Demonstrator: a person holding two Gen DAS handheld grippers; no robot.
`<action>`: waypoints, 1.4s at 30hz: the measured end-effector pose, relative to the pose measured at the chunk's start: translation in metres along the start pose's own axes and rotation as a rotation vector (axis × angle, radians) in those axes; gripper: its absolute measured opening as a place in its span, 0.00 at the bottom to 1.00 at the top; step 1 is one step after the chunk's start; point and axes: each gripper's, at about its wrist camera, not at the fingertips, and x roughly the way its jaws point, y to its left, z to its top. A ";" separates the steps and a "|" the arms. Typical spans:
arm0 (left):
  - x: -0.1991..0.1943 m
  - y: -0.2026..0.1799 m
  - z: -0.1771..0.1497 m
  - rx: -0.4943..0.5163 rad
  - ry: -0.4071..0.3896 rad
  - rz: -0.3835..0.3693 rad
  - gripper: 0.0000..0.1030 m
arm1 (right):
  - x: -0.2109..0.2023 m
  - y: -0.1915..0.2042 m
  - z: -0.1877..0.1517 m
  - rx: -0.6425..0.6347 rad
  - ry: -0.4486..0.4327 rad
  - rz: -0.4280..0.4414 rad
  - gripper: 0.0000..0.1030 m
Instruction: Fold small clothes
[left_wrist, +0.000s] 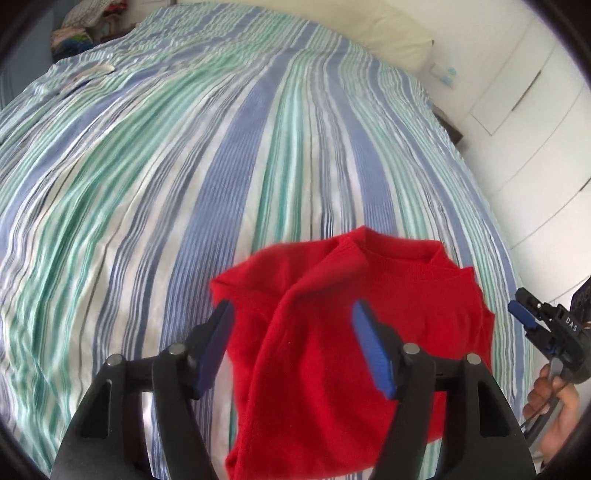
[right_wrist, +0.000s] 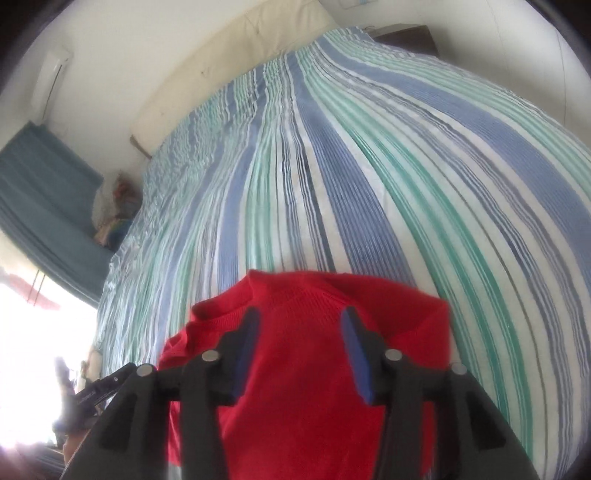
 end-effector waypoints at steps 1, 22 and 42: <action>-0.004 -0.003 -0.010 0.032 -0.005 -0.012 0.70 | -0.003 0.003 -0.003 -0.008 0.000 0.027 0.45; -0.016 -0.033 -0.190 0.174 0.057 0.154 0.96 | -0.087 -0.037 -0.217 -0.369 0.152 -0.157 0.60; 0.005 -0.033 -0.219 0.190 0.005 0.168 1.00 | -0.068 -0.047 -0.267 -0.449 0.025 -0.224 0.74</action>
